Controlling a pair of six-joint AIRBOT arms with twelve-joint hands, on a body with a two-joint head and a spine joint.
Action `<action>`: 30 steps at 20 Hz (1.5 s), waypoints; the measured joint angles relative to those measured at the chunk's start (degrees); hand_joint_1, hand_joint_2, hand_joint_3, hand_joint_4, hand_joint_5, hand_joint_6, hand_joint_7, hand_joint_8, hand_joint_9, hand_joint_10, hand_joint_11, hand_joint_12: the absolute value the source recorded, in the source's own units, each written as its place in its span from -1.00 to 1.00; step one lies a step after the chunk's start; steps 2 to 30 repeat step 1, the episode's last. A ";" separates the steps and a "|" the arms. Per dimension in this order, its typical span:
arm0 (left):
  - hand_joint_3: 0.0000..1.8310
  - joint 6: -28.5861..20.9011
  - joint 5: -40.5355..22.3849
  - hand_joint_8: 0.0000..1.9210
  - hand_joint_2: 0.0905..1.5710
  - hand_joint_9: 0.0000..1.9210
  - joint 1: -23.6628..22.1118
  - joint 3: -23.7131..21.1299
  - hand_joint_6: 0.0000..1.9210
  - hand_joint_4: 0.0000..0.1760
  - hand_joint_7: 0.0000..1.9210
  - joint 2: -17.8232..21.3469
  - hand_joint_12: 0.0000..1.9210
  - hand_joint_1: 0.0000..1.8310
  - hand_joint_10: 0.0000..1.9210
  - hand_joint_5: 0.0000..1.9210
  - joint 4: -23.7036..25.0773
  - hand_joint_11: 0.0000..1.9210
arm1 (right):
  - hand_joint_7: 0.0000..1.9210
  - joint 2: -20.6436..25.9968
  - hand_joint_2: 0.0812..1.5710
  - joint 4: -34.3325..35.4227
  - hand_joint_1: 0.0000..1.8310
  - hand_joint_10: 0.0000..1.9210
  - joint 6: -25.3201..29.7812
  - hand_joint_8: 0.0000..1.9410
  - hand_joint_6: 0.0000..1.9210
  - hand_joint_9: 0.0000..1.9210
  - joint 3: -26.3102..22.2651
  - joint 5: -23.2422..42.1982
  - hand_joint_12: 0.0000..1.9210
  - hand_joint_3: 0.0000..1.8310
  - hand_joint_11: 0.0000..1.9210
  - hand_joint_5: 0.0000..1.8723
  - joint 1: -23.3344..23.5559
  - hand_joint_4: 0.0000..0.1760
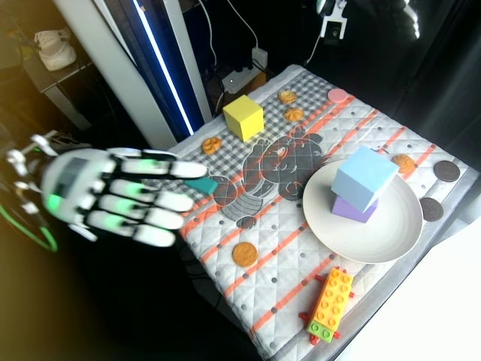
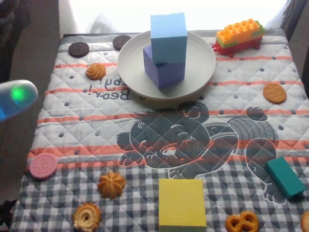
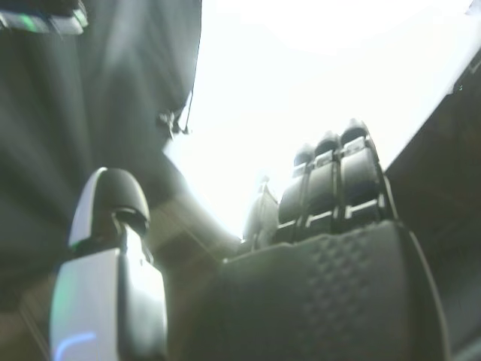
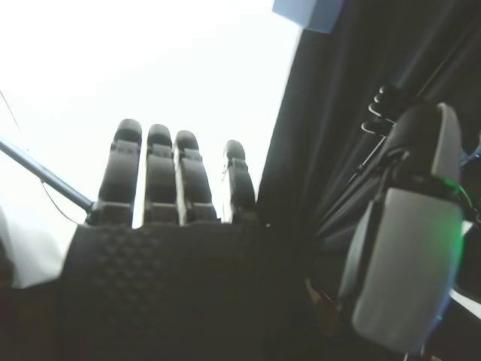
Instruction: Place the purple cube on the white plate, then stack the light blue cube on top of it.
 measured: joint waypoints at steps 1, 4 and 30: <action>-1.00 -2.19 -0.15 -1.00 0.22 -1.00 0.00 1.01 -1.00 1.00 -1.00 -0.94 -1.00 -0.53 -1.00 -1.00 -0.81 -1.00 | -1.00 -0.50 0.11 1.49 -0.44 -1.00 1.29 -1.00 -1.00 -1.00 0.59 0.72 -1.00 -1.00 -1.00 -1.00 -0.37 1.00; -1.00 -2.19 -0.15 -1.00 0.22 -1.00 0.00 1.01 -1.00 1.00 -1.00 -0.94 -1.00 -0.53 -1.00 -1.00 -0.81 -1.00 | -1.00 -0.50 0.11 1.49 -0.44 -1.00 1.29 -1.00 -1.00 -1.00 0.59 0.72 -1.00 -1.00 -1.00 -1.00 -0.37 1.00; -1.00 -2.19 -0.15 -1.00 0.22 -1.00 0.00 1.01 -1.00 1.00 -1.00 -0.94 -1.00 -0.53 -1.00 -1.00 -0.81 -1.00 | -1.00 -0.50 0.11 1.49 -0.44 -1.00 1.29 -1.00 -1.00 -1.00 0.59 0.72 -1.00 -1.00 -1.00 -1.00 -0.37 1.00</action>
